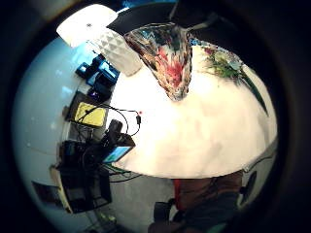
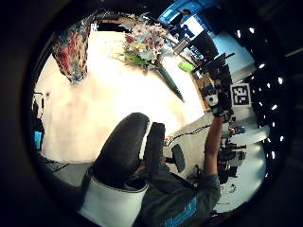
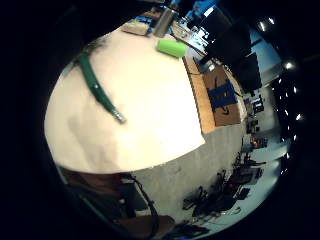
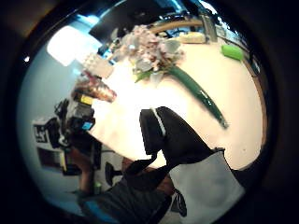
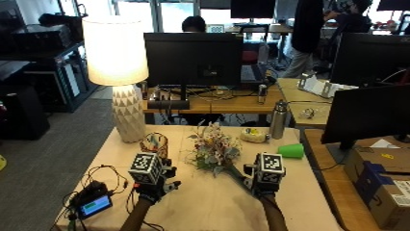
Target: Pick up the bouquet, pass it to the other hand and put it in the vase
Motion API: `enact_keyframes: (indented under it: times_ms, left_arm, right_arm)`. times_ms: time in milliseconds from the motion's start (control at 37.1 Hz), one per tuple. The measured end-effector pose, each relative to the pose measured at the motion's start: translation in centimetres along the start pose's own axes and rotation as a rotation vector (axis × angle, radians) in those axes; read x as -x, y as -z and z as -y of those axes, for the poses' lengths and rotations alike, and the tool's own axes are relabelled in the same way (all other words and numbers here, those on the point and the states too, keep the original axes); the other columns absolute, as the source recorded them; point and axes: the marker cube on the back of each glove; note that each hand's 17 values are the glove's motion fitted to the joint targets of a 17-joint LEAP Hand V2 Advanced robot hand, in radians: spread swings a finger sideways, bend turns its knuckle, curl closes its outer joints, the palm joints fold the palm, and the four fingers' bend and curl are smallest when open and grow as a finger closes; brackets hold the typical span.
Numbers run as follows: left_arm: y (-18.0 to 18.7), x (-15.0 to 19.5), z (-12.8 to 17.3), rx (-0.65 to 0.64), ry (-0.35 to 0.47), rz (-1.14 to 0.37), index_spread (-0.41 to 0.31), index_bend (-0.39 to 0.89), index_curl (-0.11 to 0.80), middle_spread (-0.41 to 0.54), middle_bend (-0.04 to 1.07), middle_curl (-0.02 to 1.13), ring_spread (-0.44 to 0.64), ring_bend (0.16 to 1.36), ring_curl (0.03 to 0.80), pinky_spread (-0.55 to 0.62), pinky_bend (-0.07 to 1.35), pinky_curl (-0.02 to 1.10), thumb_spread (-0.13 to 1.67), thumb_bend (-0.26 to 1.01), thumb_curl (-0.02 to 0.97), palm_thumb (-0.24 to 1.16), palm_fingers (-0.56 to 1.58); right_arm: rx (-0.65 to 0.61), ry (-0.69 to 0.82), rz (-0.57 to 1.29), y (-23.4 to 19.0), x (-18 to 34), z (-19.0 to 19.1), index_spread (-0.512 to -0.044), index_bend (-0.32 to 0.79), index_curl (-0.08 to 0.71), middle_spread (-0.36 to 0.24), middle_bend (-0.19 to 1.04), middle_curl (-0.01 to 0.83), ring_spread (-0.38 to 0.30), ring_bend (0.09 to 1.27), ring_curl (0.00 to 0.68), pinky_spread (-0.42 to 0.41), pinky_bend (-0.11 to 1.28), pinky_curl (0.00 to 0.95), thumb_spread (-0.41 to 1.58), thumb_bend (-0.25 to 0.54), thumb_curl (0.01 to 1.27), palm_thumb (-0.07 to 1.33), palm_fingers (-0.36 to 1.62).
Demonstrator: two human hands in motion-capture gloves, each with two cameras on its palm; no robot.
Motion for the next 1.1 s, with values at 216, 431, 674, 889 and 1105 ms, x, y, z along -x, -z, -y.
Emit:
enact_keyframes:
  times_ms: [216,431,674,889,1105]
  left_arm:
    - [-0.6,0.5,0.1,0.002,0.003,0.004,-0.091,0.13,0.248,0.037,0.20,0.34,0.26,0.57,0.272,0.47,0.31,0.30,1.01,-0.03,0.274,0.13,0.31]
    - [-0.9,1.1,-0.7,0.056,0.041,0.011,-0.091,0.13,0.255,0.043,0.20,0.35,0.26,0.56,0.274,0.47,0.31,0.31,1.01,-0.03,0.281,0.12,0.31]
    - [-1.4,1.3,-1.0,0.077,0.052,-0.002,-0.097,0.13,0.261,0.045,0.19,0.35,0.26,0.56,0.277,0.47,0.30,0.32,1.01,-0.03,0.286,0.12,0.31]
    - [-2.1,1.5,-0.9,0.089,0.056,-0.014,-0.099,0.13,0.265,0.050,0.19,0.35,0.26,0.56,0.280,0.48,0.30,0.32,1.01,-0.03,0.287,0.12,0.30]
    - [-2.1,1.6,-1.1,0.103,0.066,-0.017,-0.095,0.13,0.268,0.051,0.19,0.35,0.26,0.56,0.282,0.48,0.30,0.33,1.01,-0.03,0.288,0.12,0.30]
  right_arm:
    - [0.122,-0.082,0.068,-5.6,-2.9,2.4,-0.330,0.10,0.168,0.104,0.20,0.289,0.249,0.31,0.226,0.358,0.70,0.353,1.12,-0.027,0.28,0.43,-0.05]
    - [0.279,-0.137,0.159,-12.5,-3.7,4.2,-0.318,0.10,0.162,0.109,0.19,0.295,0.252,0.30,0.231,0.356,0.71,0.355,1.11,-0.025,0.28,0.42,-0.06]
    - [0.450,-0.158,0.180,-14.5,-2.2,3.1,-0.300,0.10,0.159,0.097,0.21,0.306,0.245,0.32,0.241,0.344,0.71,0.354,1.10,0.005,0.30,0.51,-0.02]
    - [0.341,-0.151,0.035,-13.8,-1.1,3.3,-0.298,0.39,0.268,0.004,0.25,0.327,0.163,0.32,0.233,0.315,0.52,0.292,1.16,0.112,0.36,0.77,0.44]
    - [0.194,-0.173,-0.027,-15.4,-1.4,5.6,-0.273,0.17,0.276,-0.099,0.34,0.375,-0.037,0.48,0.296,0.125,0.56,0.301,1.15,0.127,0.40,0.87,1.00]
